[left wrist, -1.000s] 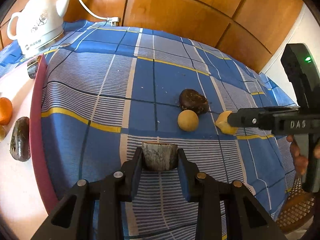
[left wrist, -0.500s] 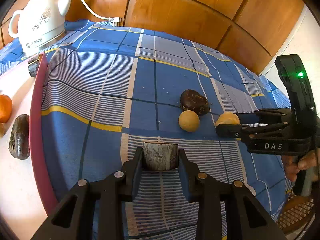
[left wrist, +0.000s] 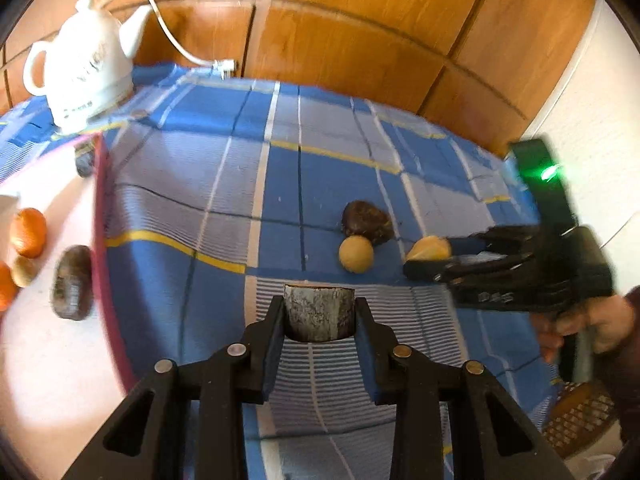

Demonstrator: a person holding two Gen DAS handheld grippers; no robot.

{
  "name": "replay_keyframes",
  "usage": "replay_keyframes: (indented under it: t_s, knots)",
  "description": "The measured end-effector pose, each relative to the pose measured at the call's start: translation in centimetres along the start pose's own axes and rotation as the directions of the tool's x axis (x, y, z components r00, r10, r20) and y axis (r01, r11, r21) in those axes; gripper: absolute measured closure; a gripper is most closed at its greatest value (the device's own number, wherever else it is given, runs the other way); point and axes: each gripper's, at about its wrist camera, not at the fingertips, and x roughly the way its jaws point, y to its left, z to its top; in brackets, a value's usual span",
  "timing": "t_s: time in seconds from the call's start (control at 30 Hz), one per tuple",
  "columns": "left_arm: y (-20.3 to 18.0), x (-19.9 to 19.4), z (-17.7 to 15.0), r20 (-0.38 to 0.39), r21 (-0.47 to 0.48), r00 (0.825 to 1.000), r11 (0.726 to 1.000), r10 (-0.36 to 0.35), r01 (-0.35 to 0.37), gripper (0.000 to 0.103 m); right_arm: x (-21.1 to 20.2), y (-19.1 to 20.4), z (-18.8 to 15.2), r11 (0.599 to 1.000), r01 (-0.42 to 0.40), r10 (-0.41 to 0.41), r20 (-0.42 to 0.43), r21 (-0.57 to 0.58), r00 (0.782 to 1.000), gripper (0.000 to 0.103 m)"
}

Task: Organize fruits
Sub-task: 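Grasp the yellow fruit wedge with the right tool while the left tool holds the chunk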

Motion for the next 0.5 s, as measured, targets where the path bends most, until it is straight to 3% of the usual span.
replay_keyframes:
  t_s: [0.1, 0.3, 0.5]
  knots:
    - [0.8, -1.9, 0.3, 0.031, -0.034, 0.999, 0.999, -0.006, 0.007, 0.070, 0.0, 0.5, 0.0, 1.000, 0.017, -0.016, 0.006, -0.016, 1.000, 0.052]
    - [4.7, -6.2, 0.4, 0.101, -0.130, 0.994, 0.991, 0.050, -0.037, 0.070, -0.1, 0.7, -0.3, 0.999, 0.032, -0.031, 0.015, -0.028, 0.999, 0.052]
    - [11.1, -8.7, -0.4, 0.111, -0.271, 0.983, 0.956, 0.147, -0.112, 0.070, -0.3, 1.1, -0.6, 0.998, 0.046, -0.045, 0.020, -0.035, 0.999, 0.052]
